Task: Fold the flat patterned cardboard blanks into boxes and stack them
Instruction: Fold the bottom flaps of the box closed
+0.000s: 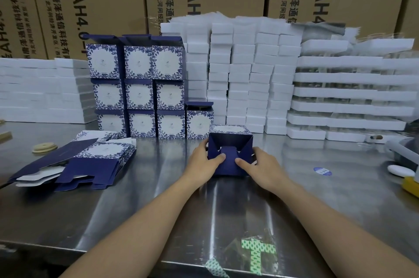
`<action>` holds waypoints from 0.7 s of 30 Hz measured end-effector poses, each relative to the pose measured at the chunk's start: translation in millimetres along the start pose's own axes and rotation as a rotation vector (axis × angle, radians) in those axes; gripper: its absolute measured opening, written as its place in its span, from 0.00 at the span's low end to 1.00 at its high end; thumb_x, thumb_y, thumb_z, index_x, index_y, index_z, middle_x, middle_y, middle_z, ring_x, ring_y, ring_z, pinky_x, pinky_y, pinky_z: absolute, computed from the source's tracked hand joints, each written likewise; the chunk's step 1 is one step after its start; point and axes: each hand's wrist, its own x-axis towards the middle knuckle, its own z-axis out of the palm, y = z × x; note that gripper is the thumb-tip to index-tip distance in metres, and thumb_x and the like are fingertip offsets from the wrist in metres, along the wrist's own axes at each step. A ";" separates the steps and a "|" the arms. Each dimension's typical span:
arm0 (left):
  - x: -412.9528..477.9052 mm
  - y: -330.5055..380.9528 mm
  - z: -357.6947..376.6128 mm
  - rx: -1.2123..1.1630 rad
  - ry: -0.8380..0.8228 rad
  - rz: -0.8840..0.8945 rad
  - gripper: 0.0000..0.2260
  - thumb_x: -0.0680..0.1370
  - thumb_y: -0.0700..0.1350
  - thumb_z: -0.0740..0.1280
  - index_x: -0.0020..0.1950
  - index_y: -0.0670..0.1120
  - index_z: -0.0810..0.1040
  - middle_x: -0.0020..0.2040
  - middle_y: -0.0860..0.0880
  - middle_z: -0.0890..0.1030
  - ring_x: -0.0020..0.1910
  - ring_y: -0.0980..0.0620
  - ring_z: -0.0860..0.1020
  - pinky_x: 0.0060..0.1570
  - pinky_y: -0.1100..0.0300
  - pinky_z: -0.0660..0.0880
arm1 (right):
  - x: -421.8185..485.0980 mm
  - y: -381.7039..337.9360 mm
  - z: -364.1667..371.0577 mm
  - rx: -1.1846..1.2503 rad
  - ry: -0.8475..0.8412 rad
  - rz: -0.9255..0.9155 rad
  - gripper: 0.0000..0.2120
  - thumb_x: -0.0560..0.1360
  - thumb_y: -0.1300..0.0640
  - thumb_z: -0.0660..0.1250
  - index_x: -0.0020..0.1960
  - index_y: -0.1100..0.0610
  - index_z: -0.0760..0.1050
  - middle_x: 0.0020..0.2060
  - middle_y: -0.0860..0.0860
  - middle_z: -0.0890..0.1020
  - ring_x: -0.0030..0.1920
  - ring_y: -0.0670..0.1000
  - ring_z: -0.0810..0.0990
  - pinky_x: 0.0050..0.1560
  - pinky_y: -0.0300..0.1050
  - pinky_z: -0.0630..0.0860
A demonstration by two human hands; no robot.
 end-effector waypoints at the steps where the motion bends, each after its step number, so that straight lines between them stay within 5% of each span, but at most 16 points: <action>1: -0.1 -0.2 0.0 0.013 0.009 0.002 0.18 0.80 0.45 0.74 0.68 0.53 0.74 0.54 0.60 0.81 0.50 0.66 0.79 0.44 0.71 0.75 | 0.0 -0.1 0.2 0.006 0.004 0.000 0.18 0.77 0.36 0.71 0.56 0.48 0.76 0.46 0.42 0.83 0.46 0.45 0.82 0.48 0.49 0.78; 5: -2.3 3.6 -1.1 0.046 0.020 0.006 0.19 0.80 0.45 0.74 0.70 0.49 0.75 0.58 0.53 0.83 0.56 0.53 0.81 0.58 0.55 0.79 | -1.7 -2.5 -1.2 0.003 0.019 -0.005 0.17 0.76 0.36 0.72 0.54 0.47 0.75 0.44 0.43 0.83 0.44 0.46 0.82 0.44 0.47 0.77; 9: -3.9 5.1 -1.2 0.037 0.012 -0.030 0.19 0.80 0.46 0.74 0.70 0.52 0.74 0.59 0.54 0.83 0.58 0.53 0.81 0.60 0.54 0.79 | -5.1 -4.6 -2.9 0.006 0.016 0.000 0.19 0.75 0.34 0.72 0.53 0.47 0.75 0.44 0.43 0.83 0.44 0.45 0.82 0.45 0.47 0.77; 12: -7.0 13.9 -2.1 -0.074 -0.011 -0.104 0.11 0.80 0.48 0.70 0.62 0.55 0.77 0.58 0.53 0.84 0.58 0.51 0.82 0.59 0.55 0.78 | -10.3 -11.3 -6.9 0.097 0.017 0.030 0.31 0.69 0.20 0.63 0.53 0.46 0.76 0.45 0.43 0.84 0.42 0.43 0.82 0.46 0.48 0.78; 15: -6.3 23.0 -2.9 -0.319 -0.006 -0.181 0.22 0.78 0.54 0.66 0.71 0.48 0.77 0.66 0.46 0.82 0.65 0.47 0.80 0.70 0.48 0.74 | -11.5 -22.2 -13.2 0.319 -0.006 0.142 0.46 0.65 0.11 0.47 0.53 0.47 0.80 0.45 0.45 0.87 0.48 0.50 0.86 0.54 0.52 0.78; 16: -5.5 24.3 -3.5 -0.393 0.014 -0.204 0.21 0.81 0.53 0.64 0.72 0.47 0.77 0.66 0.46 0.82 0.63 0.50 0.81 0.68 0.53 0.76 | -10.6 -25.2 -14.9 0.411 -0.021 0.194 0.48 0.64 0.11 0.45 0.53 0.47 0.82 0.44 0.46 0.88 0.49 0.51 0.87 0.54 0.52 0.78; 19: -2.2 24.5 -7.8 -0.587 0.071 -0.220 0.12 0.84 0.46 0.60 0.61 0.46 0.80 0.49 0.50 0.87 0.41 0.59 0.84 0.38 0.68 0.77 | -9.7 -34.5 -18.7 0.560 -0.033 0.266 0.40 0.66 0.17 0.52 0.54 0.46 0.84 0.47 0.45 0.89 0.50 0.49 0.87 0.52 0.51 0.77; 21: 1.6 23.4 -13.2 -0.650 0.094 -0.193 0.16 0.82 0.42 0.57 0.63 0.46 0.82 0.54 0.49 0.87 0.48 0.54 0.84 0.42 0.63 0.78 | -11.9 -40.4 -19.2 0.597 -0.044 0.222 0.30 0.70 0.25 0.57 0.55 0.43 0.84 0.49 0.42 0.89 0.51 0.46 0.86 0.53 0.50 0.77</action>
